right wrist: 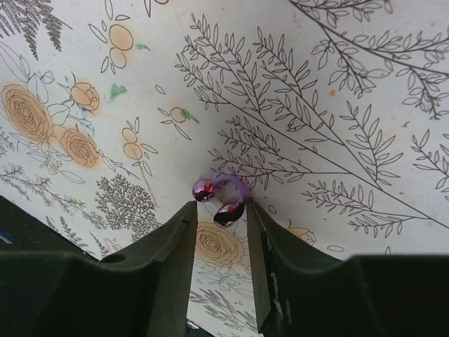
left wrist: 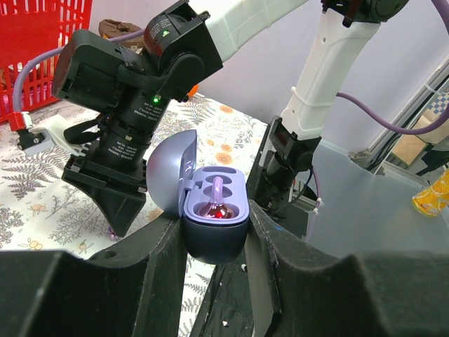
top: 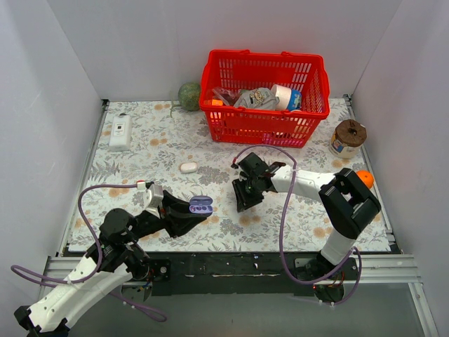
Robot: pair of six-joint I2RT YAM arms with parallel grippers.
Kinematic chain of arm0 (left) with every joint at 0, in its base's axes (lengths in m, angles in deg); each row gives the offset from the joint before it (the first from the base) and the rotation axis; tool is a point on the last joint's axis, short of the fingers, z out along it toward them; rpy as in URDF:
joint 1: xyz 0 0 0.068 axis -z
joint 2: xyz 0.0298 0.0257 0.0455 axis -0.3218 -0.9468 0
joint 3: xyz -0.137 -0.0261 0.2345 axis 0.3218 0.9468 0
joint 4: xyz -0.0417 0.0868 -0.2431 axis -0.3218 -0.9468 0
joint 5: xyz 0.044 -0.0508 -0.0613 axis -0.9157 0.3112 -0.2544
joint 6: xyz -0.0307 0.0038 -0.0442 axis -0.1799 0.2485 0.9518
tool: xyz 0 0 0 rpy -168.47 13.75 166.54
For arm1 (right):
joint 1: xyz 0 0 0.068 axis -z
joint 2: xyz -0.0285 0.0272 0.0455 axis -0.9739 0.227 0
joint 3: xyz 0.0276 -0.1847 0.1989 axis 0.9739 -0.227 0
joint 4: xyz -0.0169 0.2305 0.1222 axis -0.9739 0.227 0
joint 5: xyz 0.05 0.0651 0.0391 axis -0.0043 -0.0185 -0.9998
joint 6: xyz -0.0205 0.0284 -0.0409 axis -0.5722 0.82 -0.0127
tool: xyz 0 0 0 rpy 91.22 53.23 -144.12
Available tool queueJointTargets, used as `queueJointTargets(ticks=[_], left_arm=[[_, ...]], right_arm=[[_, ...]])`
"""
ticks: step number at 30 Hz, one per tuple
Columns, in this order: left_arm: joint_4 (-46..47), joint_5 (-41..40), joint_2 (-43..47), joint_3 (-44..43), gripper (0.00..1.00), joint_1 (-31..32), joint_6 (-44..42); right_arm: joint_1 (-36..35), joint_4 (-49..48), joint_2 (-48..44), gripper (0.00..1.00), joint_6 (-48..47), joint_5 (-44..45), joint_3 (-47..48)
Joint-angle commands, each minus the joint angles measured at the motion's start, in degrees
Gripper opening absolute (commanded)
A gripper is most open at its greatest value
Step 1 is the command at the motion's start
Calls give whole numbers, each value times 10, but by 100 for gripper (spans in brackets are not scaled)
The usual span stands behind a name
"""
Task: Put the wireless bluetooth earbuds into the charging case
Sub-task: Adjust the earbud at the center of the board, then pick up the earbud from the center of the board.
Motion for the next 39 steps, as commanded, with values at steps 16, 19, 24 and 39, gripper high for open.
queueJointTargets(ticks=[16, 19, 24, 39], left_arm=[[7, -1, 4, 8, 0, 2, 1], [7, -1, 4, 7, 0, 1, 1], [8, 0, 4, 8, 0, 1, 3], [10, -1, -5, 4, 0, 2, 5]], right_arm=[[15, -8, 19, 33, 2, 18, 9], [15, -9, 17, 26, 2, 17, 5], [15, -10, 12, 14, 0, 18, -2], [9, -34, -75, 1, -5, 71, -3]])
